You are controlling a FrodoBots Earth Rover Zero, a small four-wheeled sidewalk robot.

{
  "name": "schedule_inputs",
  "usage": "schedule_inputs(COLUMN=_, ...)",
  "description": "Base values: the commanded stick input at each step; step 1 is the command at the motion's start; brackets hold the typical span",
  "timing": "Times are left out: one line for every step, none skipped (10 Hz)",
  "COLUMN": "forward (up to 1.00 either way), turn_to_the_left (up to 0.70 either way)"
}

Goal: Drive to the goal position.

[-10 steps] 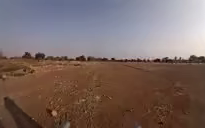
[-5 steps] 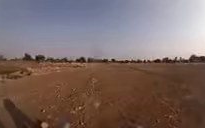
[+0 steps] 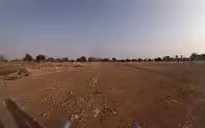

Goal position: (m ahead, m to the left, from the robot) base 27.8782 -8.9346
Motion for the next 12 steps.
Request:
schedule_inputs(forward=0.50, turn_to_the_left=0.00)
schedule_inputs(forward=0.50, turn_to_the_left=0.00)
schedule_inputs(forward=0.50, turn_to_the_left=0.00)
schedule_inputs(forward=0.50, turn_to_the_left=0.00)
schedule_inputs(forward=0.50, turn_to_the_left=0.00)
schedule_inputs(forward=0.50, turn_to_the_left=-0.20)
schedule_inputs(forward=0.50, turn_to_the_left=-0.48)
schedule_inputs(forward=0.50, turn_to_the_left=-0.13)
schedule_inputs(forward=0.50, turn_to_the_left=0.00)
schedule_inputs(forward=0.50, turn_to_the_left=0.00)
schedule_inputs(forward=0.50, turn_to_the_left=0.00)
schedule_inputs(forward=0.50, turn_to_the_left=0.00)
